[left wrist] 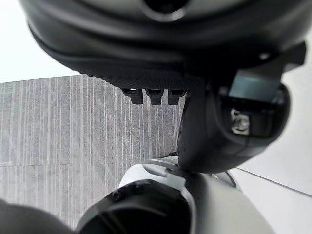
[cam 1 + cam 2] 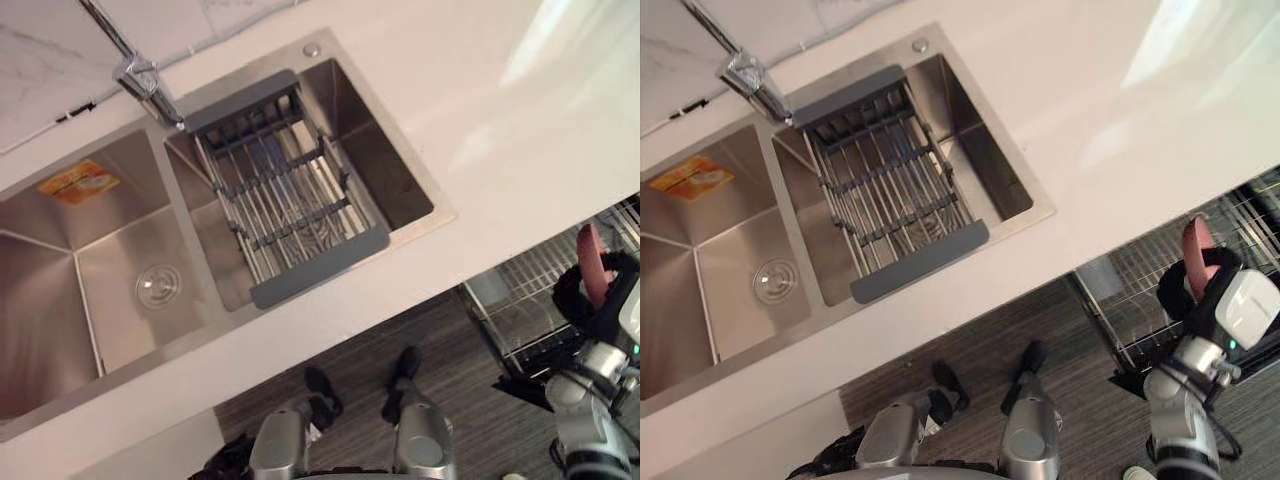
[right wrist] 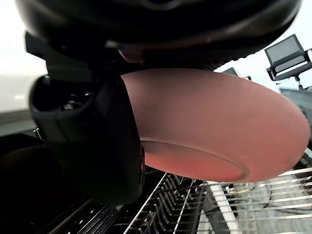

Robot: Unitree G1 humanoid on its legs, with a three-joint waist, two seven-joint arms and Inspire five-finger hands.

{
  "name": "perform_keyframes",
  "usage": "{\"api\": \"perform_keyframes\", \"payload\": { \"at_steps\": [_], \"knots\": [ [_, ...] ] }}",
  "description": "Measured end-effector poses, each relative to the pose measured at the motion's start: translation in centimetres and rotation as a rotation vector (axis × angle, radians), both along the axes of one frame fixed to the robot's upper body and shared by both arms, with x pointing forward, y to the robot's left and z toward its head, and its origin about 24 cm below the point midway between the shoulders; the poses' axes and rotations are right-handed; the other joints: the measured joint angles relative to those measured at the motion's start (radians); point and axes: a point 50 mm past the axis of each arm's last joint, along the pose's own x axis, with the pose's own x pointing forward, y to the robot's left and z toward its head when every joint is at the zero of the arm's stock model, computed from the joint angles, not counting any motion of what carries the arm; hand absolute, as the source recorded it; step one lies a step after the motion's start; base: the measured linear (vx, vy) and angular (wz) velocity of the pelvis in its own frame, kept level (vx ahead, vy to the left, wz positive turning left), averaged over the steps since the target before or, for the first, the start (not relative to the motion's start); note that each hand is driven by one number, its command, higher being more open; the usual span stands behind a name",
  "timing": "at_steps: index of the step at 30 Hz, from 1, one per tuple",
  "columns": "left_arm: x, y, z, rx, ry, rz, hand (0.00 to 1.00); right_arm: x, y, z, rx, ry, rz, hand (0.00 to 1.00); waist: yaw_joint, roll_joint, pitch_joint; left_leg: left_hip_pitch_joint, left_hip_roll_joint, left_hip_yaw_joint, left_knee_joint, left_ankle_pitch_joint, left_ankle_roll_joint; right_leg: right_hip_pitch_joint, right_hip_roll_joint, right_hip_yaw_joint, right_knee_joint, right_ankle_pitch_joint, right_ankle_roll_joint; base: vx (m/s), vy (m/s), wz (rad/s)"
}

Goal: Walk over to the sink, pick up the cup, carry it to the dishwasher, place the cup inside the dishwasher, then close the dishwasher door

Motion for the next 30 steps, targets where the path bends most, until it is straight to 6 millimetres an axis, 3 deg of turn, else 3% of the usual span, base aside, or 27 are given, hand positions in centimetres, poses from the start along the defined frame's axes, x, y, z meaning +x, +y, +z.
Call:
{"api": "perform_keyframes", "payload": {
  "at_steps": [6, 7, 13, 18, 21, 26, 30],
  "knots": [
    [1.5, -0.4, 0.3, -0.006, -0.021, -0.077, 1.00, 2.1, -2.7, 2.5, 0.007, 0.092, -0.033, 0.00, -0.003, 0.033, 0.016, -0.030, -0.040, -0.017, -0.022, 0.009, 0.010, -0.066, -0.043, 0.021, 0.056, -0.009, 0.011, -0.02, 0.065, 0.00],
    [1.6, -0.6, 0.3, -0.012, -0.020, -0.077, 1.00, 2.2, -3.2, 2.5, 0.018, 0.114, -0.058, 1.00, -0.002, 0.036, 0.017, -0.037, -0.047, -0.018, -0.027, 0.013, 0.012, -0.079, -0.050, 0.025, 0.063, -0.009, 0.011, -0.01, 0.069, 0.03],
    [2.2, -1.7, 0.3, -0.076, -0.023, -0.040, 1.00, 1.6, -5.8, 2.1, 0.126, 0.230, -0.220, 1.00, -0.004, 0.073, 0.034, -0.049, -0.085, -0.079, -0.036, 0.017, 0.014, -0.117, -0.089, 0.041, 0.117, -0.019, 0.024, 0.01, 0.027, 0.02],
    [2.3, -1.9, 0.3, -0.104, -0.030, -0.010, 1.00, 1.2, -5.9, 1.3, 0.188, 0.266, -0.240, 1.00, -0.016, 0.083, 0.038, -0.049, -0.087, -0.085, -0.034, 0.017, 0.007, -0.128, -0.098, 0.048, 0.149, -0.049, 0.028, 0.01, -0.016, 0.04],
    [2.4, -1.9, 0.3, -0.103, -0.035, -0.011, 1.00, 1.0, -4.9, -0.2, 0.327, 0.219, -0.190, 1.00, -0.024, 0.079, 0.042, -0.037, -0.085, -0.090, -0.033, 0.015, 0.001, -0.126, -0.106, 0.049, 0.182, -0.071, 0.030, 0.01, -0.045, 0.05],
    [2.9, -1.8, 0.6, -0.093, -0.063, -0.008, 1.00, -0.4, -2.5, -1.0, 0.486, 0.022, -0.059, 1.00, -0.026, 0.074, 0.045, 0.005, -0.077, -0.095, -0.036, 0.009, 0.004, -0.095, -0.107, 0.047, 0.217, -0.093, 0.032, 0.02, -0.056, 0.01],
    [3.1, -1.8, 0.6, -0.091, -0.079, 0.019, 1.00, -2.8, -1.5, 1.5, 0.556, -0.320, -0.005, 1.00, -0.042, 0.063, 0.041, 0.038, -0.061, -0.089, -0.033, -0.011, -0.007, -0.067, -0.097, 0.050, 0.231, -0.117, 0.036, 0.02, -0.056, -0.05]
  ]
}}
